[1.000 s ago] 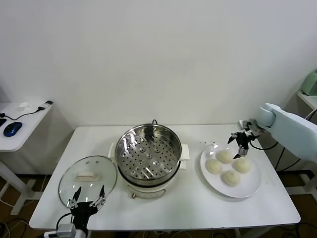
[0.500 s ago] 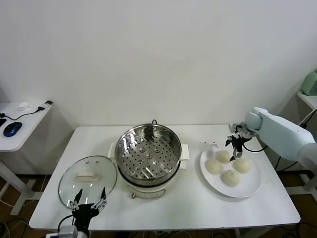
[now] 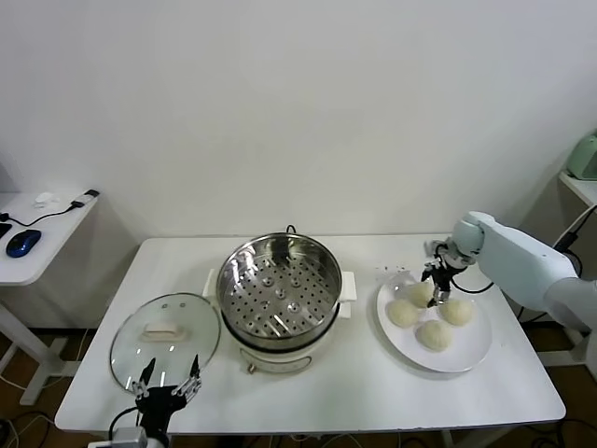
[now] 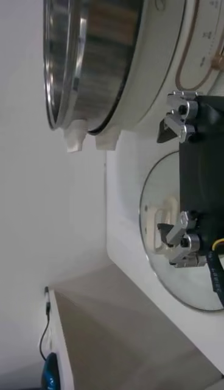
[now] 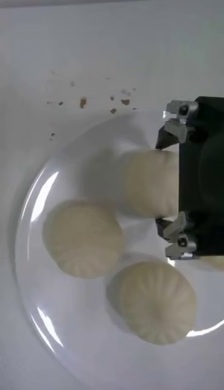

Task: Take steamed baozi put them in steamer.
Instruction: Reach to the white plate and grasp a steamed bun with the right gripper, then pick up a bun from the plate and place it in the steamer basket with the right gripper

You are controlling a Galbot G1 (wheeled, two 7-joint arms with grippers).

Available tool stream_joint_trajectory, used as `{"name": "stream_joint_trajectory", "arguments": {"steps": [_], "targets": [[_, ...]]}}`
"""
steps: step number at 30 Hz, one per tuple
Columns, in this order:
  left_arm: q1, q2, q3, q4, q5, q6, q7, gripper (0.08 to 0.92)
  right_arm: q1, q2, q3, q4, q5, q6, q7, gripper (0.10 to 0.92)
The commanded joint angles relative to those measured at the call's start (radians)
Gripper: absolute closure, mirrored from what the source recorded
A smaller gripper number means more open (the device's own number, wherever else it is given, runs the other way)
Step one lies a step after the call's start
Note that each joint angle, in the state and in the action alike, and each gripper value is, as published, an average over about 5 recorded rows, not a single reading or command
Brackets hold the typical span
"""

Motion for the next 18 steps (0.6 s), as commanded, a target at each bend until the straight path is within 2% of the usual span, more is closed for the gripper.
{"name": "stream_joint_trajectory", "arguments": {"steps": [1,5,11,18], "targets": [[0.001,-0.001,0.0,-0.003,0.001,-0.001,-0.001,0.177,-0.004,0.001,0.015,0.011,-0.004,-0.003,0.007,0.339],[0.007,-0.001,0.002,-0.006,0.008,-0.005,-0.003,0.177,0.086,-0.047,-0.047,0.111,0.055,-0.007,-0.009,0.346],[0.011,-0.001,0.013,-0.019,0.013,-0.008,-0.005,0.177,0.454,-0.088,-0.289,0.282,0.222,0.042,-0.068,0.347],[0.009,-0.001,0.029,-0.025,0.027,-0.01,-0.004,0.177,0.825,0.073,-0.413,0.509,0.378,0.236,-0.15,0.347]]}}
